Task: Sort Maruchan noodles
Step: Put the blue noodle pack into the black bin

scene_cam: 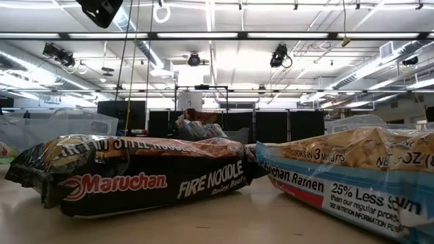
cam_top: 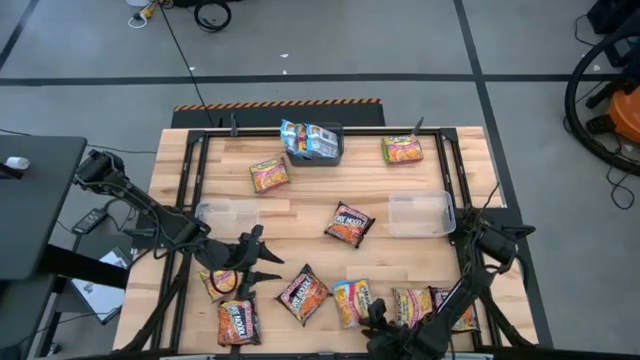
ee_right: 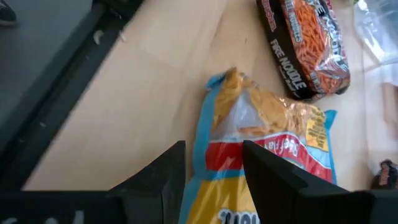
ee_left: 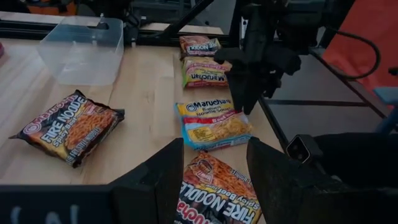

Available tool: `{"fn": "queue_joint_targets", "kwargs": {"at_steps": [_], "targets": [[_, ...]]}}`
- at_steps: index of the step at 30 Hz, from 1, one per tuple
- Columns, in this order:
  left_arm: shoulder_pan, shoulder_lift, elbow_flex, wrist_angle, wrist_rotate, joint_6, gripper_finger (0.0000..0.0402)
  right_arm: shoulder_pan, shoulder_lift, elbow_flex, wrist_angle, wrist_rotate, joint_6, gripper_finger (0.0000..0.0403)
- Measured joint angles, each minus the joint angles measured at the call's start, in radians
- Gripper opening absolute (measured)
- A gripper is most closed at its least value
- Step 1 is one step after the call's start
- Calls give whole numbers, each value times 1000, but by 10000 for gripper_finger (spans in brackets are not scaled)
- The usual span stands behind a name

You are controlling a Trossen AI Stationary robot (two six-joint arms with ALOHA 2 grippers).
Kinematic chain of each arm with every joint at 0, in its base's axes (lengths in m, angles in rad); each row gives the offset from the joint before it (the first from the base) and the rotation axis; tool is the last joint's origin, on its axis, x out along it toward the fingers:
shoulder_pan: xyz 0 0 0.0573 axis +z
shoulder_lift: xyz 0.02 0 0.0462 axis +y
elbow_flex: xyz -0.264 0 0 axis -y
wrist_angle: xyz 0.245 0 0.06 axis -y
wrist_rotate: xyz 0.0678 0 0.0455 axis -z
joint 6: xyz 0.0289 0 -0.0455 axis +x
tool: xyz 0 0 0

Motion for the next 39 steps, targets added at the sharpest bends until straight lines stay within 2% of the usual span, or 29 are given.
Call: {"fn": "queue_joint_targets", "kwargs": {"at_steps": [7,14,18,22,26,30,35,39], "targets": [[3,0,0,2,-1,1,181,-9,9,-10,-14,26,-27,119],[3,0,0,0,-8,3,181,-36,7,-9,-25,7,-28,16],[3,-1,0,-5,-17,7,181,-62,-30,25,-47,-2,-10,9],[3,-3,0,-38,-52,46,181,-131,-155,76,-94,5,38,5],[3,-35,0,-123,-151,78,181,-271,-314,75,-175,9,184,4],[22,-85,0,-224,-257,86,181,-472,-453,76,-250,37,297,3],[100,-145,0,-319,-295,107,181,-750,-556,75,-165,44,191,2],[195,-180,0,-357,-323,134,181,-966,-562,75,-22,-42,83,2]]}}
